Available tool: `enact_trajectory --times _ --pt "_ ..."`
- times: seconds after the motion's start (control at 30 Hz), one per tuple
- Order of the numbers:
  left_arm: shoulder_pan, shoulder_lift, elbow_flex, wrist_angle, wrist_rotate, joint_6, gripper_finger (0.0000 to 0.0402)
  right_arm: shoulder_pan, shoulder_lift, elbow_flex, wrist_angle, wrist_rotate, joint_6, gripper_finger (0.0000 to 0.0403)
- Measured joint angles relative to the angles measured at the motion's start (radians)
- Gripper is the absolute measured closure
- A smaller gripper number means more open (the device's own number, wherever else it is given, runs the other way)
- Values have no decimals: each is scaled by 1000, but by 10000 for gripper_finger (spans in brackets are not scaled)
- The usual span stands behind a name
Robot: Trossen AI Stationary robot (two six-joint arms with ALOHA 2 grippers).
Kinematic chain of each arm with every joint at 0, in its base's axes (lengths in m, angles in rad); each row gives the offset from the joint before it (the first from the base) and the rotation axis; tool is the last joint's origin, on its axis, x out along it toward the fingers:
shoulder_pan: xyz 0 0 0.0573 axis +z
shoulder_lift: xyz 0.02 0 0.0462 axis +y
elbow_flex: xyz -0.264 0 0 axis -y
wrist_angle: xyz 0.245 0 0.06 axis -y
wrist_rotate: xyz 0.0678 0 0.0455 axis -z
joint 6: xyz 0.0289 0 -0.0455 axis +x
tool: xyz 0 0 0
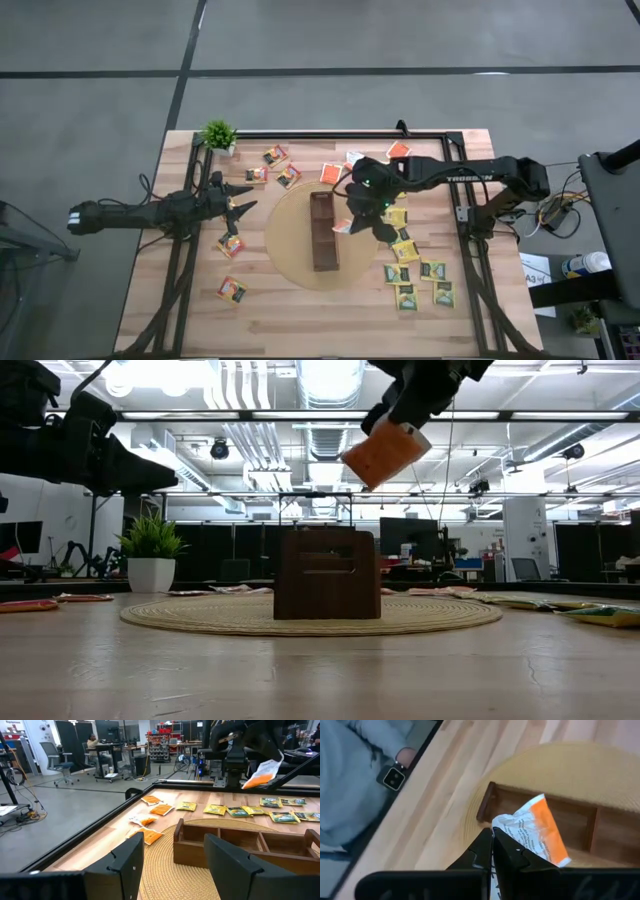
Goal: Pick & Place Tea
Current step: Put the white tea bag into the bottom section of the wooden organizer
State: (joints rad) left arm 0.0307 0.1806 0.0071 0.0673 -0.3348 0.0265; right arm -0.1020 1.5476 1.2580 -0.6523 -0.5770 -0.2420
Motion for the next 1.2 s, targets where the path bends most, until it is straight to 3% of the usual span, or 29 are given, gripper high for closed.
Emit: enact_trajectory --times 0.23,0.5,0.7,1.2 --pt "0 0 0 0 0 0 199 12 45 55 -71 0 -161 394" --pt "0 0 0 0 0 0 199 14 159 142 -68 -21 127 394" --pt "0 0 0 0 0 0 199 20 260 202 -70 -227 264 394" --pt "-1 -1 0 0 0 0 199 23 378 244 -52 -231 295 394"
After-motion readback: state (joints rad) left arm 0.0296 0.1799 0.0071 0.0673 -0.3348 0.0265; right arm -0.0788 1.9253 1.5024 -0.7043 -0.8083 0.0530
